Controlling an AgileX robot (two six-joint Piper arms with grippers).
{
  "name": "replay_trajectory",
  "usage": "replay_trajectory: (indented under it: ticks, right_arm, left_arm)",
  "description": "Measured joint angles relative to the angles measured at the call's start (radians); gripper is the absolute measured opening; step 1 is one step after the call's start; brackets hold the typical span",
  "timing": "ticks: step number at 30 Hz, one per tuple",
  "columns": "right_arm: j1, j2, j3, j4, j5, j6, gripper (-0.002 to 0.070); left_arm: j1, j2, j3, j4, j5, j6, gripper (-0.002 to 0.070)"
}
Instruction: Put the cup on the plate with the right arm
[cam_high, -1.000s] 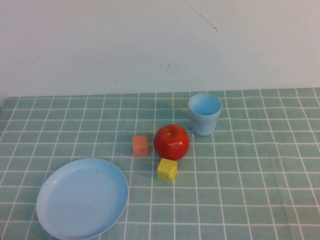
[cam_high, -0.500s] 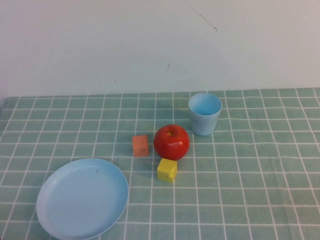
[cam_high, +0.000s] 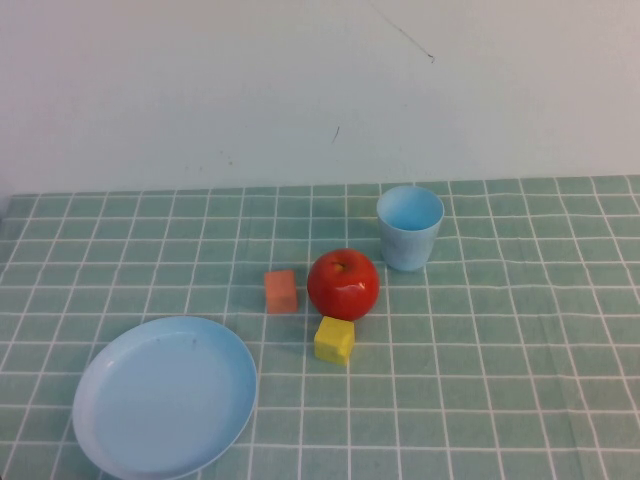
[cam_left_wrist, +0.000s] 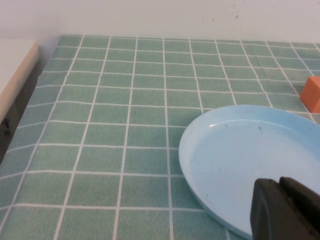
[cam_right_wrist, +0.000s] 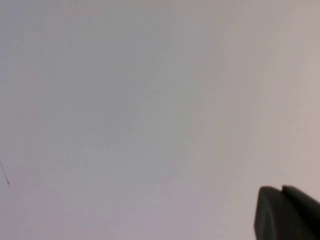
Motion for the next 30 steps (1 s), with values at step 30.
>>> replay_trajectory:
  ticks: [30]
  right_arm:
    - [0.000,0.000,-0.018,0.047,-0.159,0.091,-0.0002]
  left_arm:
    - [0.000,0.000,0.000,0.000,0.000,-0.002,-0.0003]
